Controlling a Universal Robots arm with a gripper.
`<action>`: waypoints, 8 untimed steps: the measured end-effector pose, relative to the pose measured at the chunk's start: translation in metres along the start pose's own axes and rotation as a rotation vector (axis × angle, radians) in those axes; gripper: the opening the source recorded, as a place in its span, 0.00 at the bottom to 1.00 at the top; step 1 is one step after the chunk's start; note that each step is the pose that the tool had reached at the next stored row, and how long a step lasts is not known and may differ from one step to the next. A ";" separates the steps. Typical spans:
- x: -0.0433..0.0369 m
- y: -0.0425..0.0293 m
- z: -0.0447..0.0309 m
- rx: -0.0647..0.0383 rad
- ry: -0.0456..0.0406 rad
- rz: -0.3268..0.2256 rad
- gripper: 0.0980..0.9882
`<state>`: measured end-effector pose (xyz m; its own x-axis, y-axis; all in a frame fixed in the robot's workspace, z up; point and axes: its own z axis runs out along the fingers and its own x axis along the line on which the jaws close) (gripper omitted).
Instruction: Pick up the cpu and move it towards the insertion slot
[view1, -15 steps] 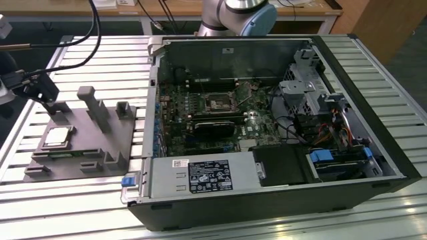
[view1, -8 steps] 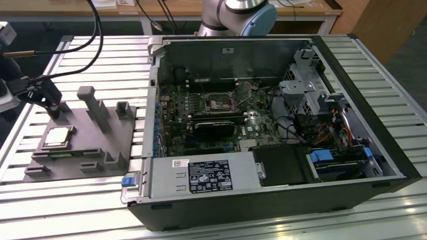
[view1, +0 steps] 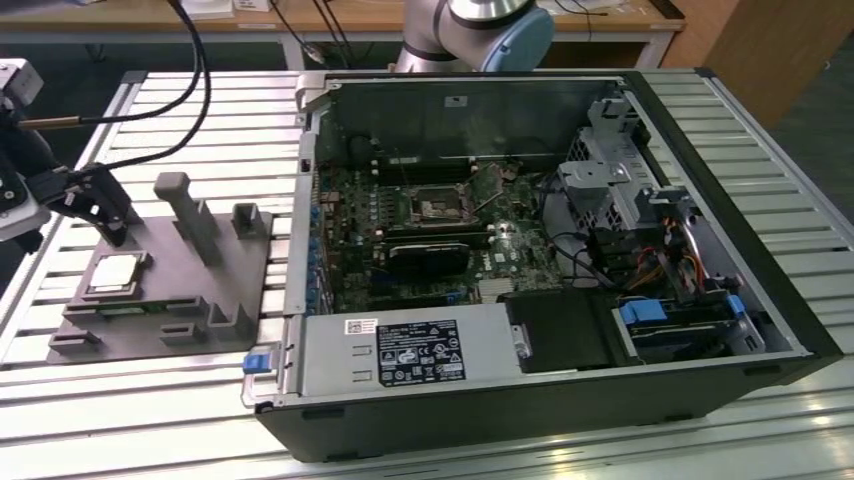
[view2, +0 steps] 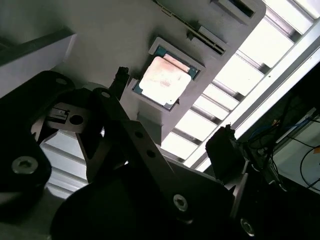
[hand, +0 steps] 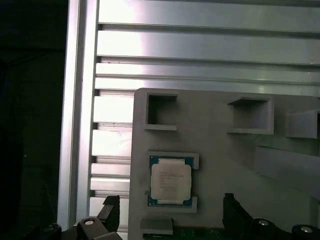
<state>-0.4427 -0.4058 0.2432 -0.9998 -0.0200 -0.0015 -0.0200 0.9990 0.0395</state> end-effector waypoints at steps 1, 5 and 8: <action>0.0000 -0.0001 0.0018 0.000 0.0000 0.000 0.90; 0.0000 -0.0004 0.0091 0.000 0.0000 0.000 0.90; 0.0000 -0.0005 0.0145 0.000 0.0000 0.000 0.90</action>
<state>-0.4427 -0.4058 0.2287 -0.9998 -0.0199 -0.0015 -0.0200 0.9990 0.0395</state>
